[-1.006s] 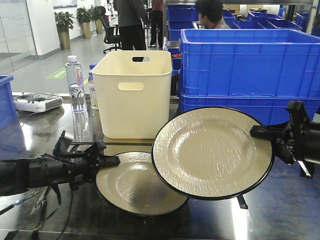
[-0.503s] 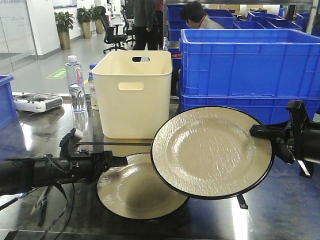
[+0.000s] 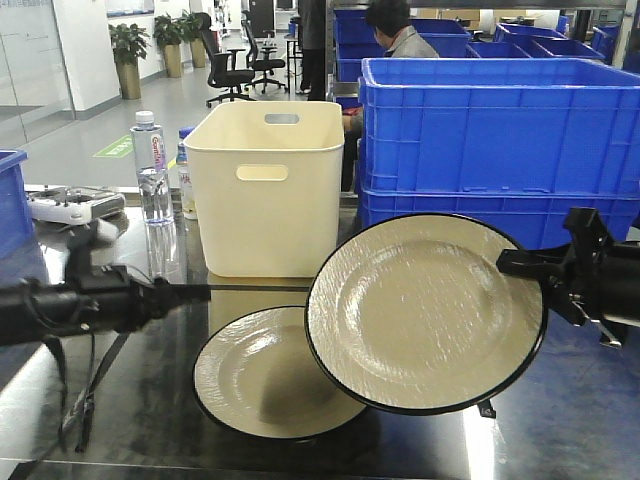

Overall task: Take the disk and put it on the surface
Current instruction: 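Lower the right gripper's plate onto the first plate and release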

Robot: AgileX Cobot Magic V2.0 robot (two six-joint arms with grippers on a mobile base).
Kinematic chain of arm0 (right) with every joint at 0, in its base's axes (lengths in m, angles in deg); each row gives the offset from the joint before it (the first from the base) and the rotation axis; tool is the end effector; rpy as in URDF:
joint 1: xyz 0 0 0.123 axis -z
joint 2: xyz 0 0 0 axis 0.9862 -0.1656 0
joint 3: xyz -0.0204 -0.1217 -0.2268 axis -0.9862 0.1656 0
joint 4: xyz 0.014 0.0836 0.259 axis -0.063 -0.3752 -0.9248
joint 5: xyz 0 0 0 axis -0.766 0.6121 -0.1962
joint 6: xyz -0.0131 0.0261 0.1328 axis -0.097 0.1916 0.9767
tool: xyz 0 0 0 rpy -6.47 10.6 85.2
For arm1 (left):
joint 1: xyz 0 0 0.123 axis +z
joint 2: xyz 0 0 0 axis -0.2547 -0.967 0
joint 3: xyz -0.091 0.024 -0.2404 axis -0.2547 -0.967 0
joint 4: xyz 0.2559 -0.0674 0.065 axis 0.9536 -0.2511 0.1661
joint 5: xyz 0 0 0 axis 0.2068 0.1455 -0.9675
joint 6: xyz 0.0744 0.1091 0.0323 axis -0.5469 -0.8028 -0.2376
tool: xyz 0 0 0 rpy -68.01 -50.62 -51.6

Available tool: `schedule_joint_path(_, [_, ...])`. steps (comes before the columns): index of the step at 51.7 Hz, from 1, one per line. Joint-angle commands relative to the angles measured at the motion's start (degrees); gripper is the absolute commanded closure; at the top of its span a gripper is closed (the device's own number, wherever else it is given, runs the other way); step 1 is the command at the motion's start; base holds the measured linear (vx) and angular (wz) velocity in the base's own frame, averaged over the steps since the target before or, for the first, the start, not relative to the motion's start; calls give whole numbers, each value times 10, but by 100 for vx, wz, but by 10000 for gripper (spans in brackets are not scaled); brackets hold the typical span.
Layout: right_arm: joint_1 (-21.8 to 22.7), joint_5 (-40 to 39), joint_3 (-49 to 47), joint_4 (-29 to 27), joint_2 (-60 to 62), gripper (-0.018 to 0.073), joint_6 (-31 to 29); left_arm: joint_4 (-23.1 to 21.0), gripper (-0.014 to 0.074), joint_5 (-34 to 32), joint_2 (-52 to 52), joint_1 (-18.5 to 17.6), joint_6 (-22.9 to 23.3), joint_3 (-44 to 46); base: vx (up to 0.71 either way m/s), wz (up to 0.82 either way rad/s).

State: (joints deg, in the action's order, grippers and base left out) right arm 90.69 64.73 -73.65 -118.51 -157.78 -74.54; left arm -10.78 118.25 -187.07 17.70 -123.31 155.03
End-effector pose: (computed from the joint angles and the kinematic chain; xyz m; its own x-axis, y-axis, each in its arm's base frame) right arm 0.3891 0.0363 0.2927 -0.6623 0.5891 -0.4629 -0.1756 0.4785 0.8603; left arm 0.4681 -0.0792 0.2302 -0.5354 -0.1826 -0.8246 0.5526 0.6626 -0.5055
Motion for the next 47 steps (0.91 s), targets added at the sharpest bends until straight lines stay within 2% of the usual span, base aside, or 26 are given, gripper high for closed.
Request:
schedule_joint_path(1, [-29, -31, -18, -91, 10, 568, -2, -29, 230, 66, 75, 14, -10, 18, 0, 0])
schedule_joint_path(5, [-62, -74, -18, -107, -6, 568, -4, -24, 385, 69, 104, 25, -5, 18, 0, 0])
schedule_joint_path(8, [-90, -105, -18, -125, -20, 568, -13, -24, 547, 69, 131, 34, -5, 18, 0, 0])
schedule_joint_path(10, [-110, -127, -18, -142, -31, 568, -31, -23, 608, 68, 145, 37, -5, 18, 0, 0])
schedule_joint_path(20, [-191, -199, -46, -151, -91, 564, -106, -4, 603, 65, 208, 47, -5, 18, 0, 0])
schedule_joint_path(29, [-232, -214, -88, -151, -135, 512, -159, 37, 601, 61, 236, 47, 16, 18, 0, 0])
schedule_joint_path(35, [-238, -211, -94, -147, -143, 391, -206, 63, 601, 61, 243, 47, 44, 18, 0, 0])
schedule_joint_path(47, [-236, -221, -94, -119, -142, 42, -276, 83, 601, 65, 243, 47, 65, 18, 0, 0])
